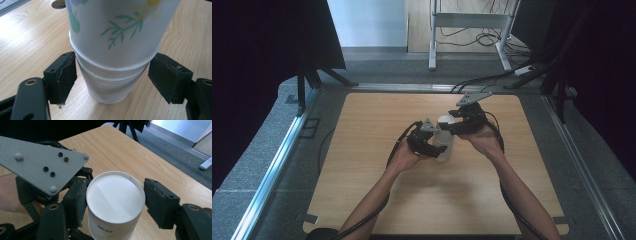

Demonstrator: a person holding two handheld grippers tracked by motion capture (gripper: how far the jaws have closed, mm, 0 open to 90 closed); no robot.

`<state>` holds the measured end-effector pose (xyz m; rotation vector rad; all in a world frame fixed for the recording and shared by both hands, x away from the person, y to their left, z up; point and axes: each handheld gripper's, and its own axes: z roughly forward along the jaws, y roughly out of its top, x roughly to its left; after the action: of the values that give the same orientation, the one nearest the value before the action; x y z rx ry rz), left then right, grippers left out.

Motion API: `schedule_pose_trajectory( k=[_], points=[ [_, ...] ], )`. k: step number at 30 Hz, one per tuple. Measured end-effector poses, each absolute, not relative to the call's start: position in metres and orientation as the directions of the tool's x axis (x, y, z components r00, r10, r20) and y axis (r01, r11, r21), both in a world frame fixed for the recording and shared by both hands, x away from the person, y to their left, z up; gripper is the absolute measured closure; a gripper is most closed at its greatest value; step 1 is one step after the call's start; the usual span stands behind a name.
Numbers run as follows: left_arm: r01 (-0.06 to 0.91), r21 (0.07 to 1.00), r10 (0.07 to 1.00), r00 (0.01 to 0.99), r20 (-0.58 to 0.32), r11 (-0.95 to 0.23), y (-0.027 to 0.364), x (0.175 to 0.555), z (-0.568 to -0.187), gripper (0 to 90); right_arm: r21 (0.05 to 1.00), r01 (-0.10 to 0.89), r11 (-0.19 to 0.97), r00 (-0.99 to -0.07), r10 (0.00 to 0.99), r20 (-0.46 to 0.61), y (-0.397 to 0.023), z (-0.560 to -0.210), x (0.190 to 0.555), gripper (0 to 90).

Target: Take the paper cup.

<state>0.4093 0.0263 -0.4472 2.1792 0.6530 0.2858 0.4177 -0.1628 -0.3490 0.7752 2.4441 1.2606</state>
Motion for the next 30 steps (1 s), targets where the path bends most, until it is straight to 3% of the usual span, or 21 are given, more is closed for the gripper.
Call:
schedule_pose_trajectory(
  k=[7, 10, 30],
  points=[
    [0.360, 0.774, 0.545, 0.838, -0.023, -0.521, 0.027, 0.409, -0.448, 21.9, 0.817, 0.325, 0.477, -0.821, 0.571, -0.006, -0.163, -0.341, 0.417, 37.0],
    [0.372, 0.776, 0.551, 0.834, -0.038, -0.510, 0.027, 0.410, -0.449, 14.0, 0.817, 0.321, 0.479, -0.823, 0.568, -0.010, -0.163, -0.336, 0.416, 37.0],
    [0.385, 0.773, 0.535, 0.842, -0.071, -0.503, 0.033, 0.407, -0.442, 1.1, 0.826, 0.291, 0.483, -0.831, 0.555, -0.032, -0.167, -0.306, 0.406, 37.1]
  ],
)
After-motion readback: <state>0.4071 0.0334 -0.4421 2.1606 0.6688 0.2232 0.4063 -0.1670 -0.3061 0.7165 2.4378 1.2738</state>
